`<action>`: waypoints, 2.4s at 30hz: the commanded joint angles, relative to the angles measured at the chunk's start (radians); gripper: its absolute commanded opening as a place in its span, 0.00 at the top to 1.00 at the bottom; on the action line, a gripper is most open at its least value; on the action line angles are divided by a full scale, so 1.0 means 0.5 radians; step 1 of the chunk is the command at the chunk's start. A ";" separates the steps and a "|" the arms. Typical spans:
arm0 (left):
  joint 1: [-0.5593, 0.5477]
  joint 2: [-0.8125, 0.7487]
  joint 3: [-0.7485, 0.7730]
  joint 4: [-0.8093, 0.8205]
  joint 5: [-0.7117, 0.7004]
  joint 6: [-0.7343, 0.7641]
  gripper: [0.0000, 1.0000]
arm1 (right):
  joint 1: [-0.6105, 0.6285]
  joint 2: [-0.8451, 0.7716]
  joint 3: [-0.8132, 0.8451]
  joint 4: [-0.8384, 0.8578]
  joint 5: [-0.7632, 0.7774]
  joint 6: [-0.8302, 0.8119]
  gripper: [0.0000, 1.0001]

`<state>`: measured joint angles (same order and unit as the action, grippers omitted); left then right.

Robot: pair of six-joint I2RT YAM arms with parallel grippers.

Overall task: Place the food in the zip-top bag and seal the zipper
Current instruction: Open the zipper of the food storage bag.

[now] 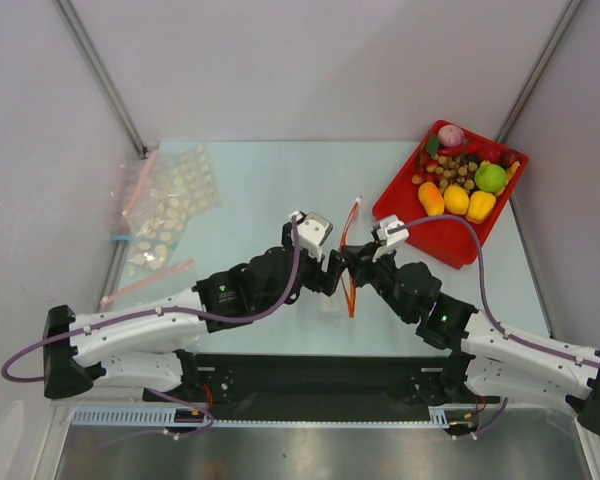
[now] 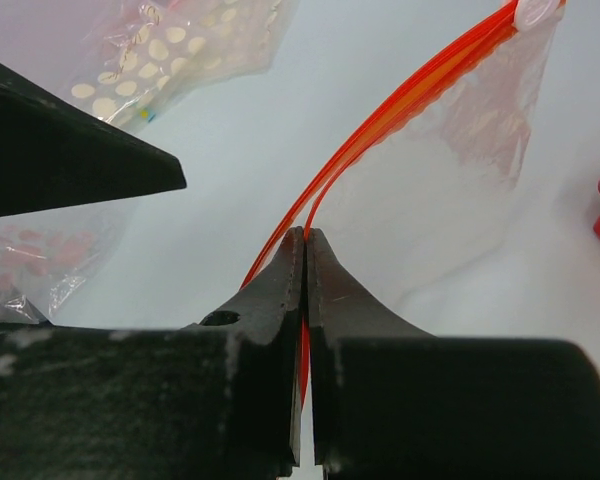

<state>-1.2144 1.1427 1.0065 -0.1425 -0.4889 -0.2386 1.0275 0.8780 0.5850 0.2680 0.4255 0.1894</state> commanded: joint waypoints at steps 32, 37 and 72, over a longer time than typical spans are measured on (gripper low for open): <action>0.103 -0.079 0.224 -0.289 -0.727 0.087 1.00 | -0.134 0.136 0.177 0.289 -0.123 0.274 1.00; 0.048 -0.227 0.107 -0.145 -1.136 0.314 1.00 | -0.567 0.535 0.211 0.705 -1.184 0.890 1.00; 0.475 0.442 -0.111 0.279 0.168 0.008 1.00 | -0.763 0.763 0.211 -0.036 -0.642 0.551 0.36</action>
<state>-0.9771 1.4059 0.9607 -0.0719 -0.4767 -0.2108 0.6476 1.3064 0.6975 0.1783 0.1516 0.4961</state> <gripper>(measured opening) 0.006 0.614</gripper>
